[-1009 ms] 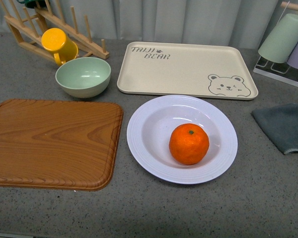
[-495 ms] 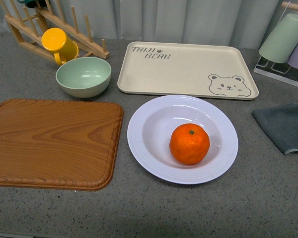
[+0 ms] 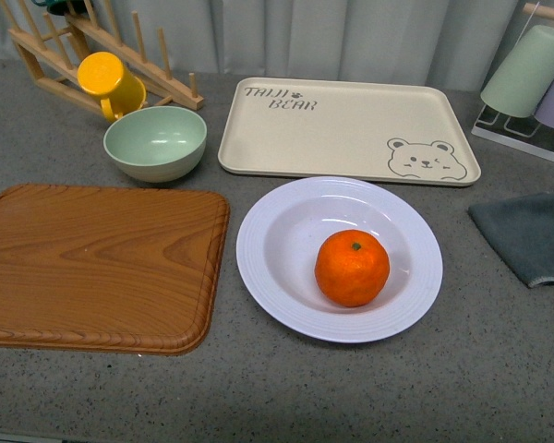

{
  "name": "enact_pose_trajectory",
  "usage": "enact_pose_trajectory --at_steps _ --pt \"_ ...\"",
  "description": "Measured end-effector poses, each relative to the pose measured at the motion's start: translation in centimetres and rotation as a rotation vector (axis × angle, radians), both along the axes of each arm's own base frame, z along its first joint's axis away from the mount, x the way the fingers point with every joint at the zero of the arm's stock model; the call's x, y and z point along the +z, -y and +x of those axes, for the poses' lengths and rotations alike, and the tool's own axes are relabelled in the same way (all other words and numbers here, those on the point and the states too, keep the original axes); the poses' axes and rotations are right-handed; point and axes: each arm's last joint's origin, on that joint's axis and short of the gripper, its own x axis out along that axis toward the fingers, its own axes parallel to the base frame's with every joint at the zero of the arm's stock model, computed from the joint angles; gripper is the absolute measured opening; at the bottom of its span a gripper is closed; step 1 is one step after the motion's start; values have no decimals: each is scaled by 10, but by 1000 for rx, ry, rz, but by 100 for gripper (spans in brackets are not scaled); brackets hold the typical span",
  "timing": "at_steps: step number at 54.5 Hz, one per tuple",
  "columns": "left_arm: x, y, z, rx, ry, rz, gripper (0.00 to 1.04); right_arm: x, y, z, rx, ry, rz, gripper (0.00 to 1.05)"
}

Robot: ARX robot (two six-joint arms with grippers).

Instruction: Place orange and plate with both arms

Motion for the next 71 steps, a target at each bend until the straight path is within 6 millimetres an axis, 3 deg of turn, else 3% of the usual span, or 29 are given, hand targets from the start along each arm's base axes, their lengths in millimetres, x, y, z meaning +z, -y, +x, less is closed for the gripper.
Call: enact_pose_trajectory --at_steps 9,15,19,25,44,71 --pt "0 0 0 0 1 0 98 -3 1 32 71 -94 33 96" --pt "0 0 0 0 1 0 98 2 16 73 114 -142 111 96" --pt "0 0 0 0 1 0 98 -10 32 107 166 -297 231 96" --pt "0 0 0 0 1 0 98 -32 43 141 241 -464 416 96" --pt "0 0 0 0 1 0 98 -107 45 199 375 -760 822 96" --pt "0 0 0 0 1 0 98 -146 7 250 478 -869 993 96"
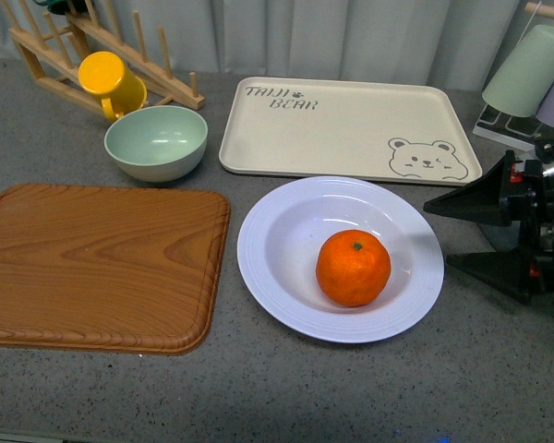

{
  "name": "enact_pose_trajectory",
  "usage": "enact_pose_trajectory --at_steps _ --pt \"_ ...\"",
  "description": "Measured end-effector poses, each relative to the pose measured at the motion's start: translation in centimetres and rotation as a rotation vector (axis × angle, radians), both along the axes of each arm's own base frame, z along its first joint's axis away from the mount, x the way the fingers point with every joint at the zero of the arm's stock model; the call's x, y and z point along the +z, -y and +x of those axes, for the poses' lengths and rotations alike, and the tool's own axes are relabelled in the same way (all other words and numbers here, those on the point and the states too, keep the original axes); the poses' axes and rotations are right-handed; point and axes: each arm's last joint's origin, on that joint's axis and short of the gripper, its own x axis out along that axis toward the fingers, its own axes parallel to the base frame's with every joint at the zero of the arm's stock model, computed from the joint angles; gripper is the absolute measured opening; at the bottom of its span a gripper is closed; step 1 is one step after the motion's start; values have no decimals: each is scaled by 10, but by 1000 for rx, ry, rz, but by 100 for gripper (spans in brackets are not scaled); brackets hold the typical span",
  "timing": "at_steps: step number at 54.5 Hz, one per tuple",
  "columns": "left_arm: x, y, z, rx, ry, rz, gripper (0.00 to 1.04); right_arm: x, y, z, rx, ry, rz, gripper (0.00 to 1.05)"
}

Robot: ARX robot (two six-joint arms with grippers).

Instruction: Place orange and plate with both arms

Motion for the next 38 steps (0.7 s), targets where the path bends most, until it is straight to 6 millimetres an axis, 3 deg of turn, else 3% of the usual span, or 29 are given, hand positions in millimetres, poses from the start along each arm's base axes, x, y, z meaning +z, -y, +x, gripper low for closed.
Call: enact_pose_trajectory --at_steps 38 --pt "0 0 0 0 0 0 98 -16 -32 31 15 -35 34 96"
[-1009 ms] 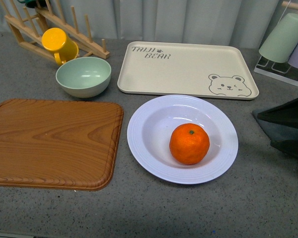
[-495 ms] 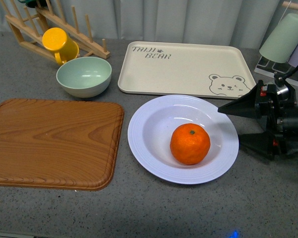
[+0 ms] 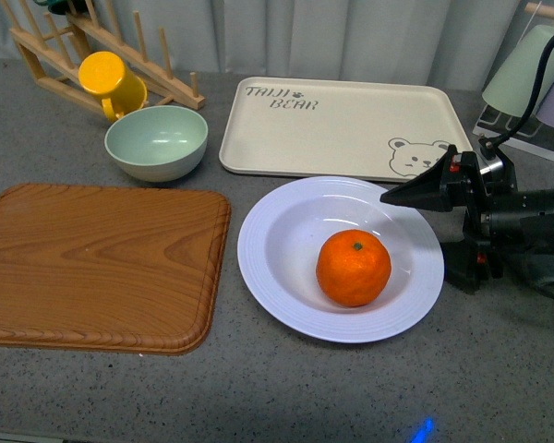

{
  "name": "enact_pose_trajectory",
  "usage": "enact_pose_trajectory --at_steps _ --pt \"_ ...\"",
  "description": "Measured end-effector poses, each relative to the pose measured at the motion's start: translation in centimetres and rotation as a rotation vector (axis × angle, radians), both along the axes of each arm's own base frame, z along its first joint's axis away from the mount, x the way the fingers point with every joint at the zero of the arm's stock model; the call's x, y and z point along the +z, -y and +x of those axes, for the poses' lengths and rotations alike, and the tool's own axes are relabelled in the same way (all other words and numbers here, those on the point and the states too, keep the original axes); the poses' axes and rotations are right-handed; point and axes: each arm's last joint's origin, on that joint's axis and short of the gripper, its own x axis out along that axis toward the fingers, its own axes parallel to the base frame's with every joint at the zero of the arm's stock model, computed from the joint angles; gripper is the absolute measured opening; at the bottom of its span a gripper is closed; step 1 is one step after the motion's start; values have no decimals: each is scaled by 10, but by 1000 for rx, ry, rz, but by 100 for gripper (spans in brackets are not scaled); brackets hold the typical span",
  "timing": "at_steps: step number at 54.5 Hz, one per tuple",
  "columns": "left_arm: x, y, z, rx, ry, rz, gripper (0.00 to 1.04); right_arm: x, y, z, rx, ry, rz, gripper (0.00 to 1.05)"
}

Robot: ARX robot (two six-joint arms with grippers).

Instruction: Place orange and plate with both arms

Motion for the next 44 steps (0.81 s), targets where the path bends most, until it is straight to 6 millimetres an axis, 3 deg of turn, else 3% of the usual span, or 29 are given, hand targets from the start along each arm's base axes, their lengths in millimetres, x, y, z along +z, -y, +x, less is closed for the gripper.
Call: enact_pose_trajectory --at_steps 5,32,35,44 --pt "0 0 0 0 0 0 98 -2 -2 2 -3 -9 3 88" --pt "0 0 0 0 0 0 98 -11 -4 -1 -9 -44 -21 8" --pt "0 0 0 0 0 0 98 -11 -3 -1 -9 -44 -17 3" --pt "0 0 0 0 0 0 98 -12 0 -1 -10 -28 -13 3"
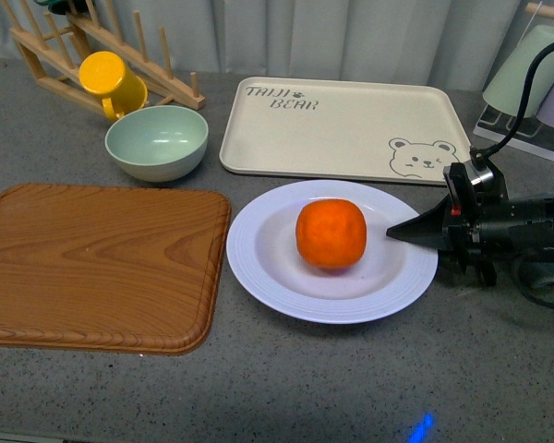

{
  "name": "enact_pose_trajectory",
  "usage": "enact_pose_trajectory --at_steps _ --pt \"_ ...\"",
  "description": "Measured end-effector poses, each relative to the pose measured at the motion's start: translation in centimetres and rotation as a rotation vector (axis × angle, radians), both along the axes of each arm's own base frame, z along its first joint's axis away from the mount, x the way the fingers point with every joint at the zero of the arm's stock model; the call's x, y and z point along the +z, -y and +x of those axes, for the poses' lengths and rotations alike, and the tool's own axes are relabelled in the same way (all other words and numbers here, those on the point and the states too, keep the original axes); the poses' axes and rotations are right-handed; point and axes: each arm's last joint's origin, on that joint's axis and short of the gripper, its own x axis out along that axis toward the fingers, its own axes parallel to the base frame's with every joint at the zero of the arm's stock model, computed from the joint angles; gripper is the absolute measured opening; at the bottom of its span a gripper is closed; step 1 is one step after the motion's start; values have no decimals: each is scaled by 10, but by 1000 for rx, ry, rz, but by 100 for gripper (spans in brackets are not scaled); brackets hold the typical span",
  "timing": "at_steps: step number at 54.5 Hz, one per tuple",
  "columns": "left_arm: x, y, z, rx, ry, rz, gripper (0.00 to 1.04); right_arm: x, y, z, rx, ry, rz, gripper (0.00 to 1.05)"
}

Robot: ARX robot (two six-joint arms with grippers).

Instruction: Place orange and plate with both arms

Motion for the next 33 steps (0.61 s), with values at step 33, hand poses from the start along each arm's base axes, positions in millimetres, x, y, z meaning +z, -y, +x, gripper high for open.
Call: enact_pose_trajectory --at_steps 33 --pt "0 0 0 0 0 0 98 34 14 1 -63 216 68 3"
